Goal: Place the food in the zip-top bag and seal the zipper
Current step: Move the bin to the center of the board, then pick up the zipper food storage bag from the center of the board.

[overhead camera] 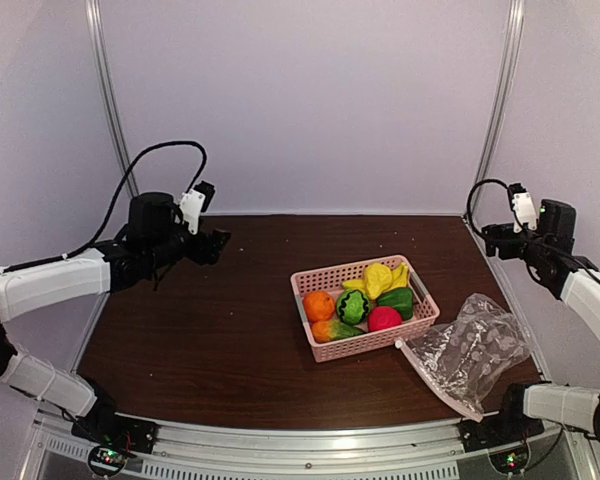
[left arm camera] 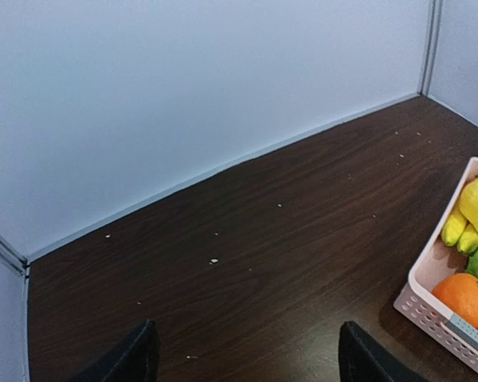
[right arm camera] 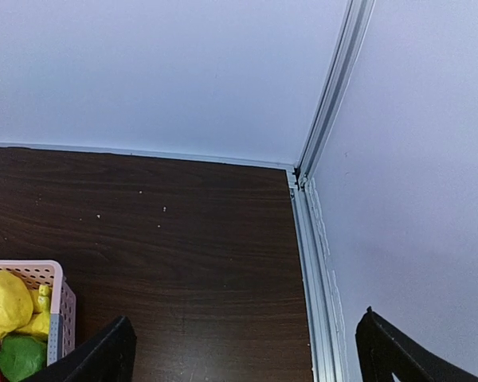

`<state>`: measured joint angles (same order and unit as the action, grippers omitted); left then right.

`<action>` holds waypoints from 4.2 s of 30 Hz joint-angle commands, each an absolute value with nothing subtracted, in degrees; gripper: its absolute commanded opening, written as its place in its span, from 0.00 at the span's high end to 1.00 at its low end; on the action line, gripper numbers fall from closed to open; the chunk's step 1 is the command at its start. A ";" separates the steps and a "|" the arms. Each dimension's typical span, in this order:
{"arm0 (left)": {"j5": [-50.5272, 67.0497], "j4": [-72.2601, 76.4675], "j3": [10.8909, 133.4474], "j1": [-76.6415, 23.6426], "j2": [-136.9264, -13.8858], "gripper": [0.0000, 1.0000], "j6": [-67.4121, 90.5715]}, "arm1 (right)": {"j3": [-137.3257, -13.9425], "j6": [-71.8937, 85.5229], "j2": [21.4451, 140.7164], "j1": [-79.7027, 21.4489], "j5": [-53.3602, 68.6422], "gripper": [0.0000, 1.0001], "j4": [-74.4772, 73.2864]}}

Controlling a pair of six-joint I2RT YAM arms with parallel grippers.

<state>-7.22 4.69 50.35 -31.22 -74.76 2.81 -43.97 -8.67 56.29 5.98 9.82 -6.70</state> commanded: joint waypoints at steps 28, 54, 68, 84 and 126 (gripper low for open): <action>19.44 -20.99 99.45 -41.15 -123.17 0.40 -13.01 | -37.35 -27.79 57.72 3.49 24.68 0.01 -13.67; 20.26 -17.89 110.63 -42.92 -135.79 0.70 -8.49 | -37.46 -28.13 56.96 2.71 25.59 0.04 -14.41; 16.70 -9.41 118.95 -43.02 -142.02 1.00 -4.21 | -42.09 -26.97 59.95 0.09 27.55 0.17 -17.95; -4.00 -7.74 101.87 -35.29 -130.51 1.00 23.71 | -46.42 -46.29 58.46 -9.68 27.27 0.25 -49.34; 18.33 28.50 68.56 -54.57 -107.37 0.41 34.96 | -62.37 -43.91 63.39 -19.17 26.45 1.00 -45.74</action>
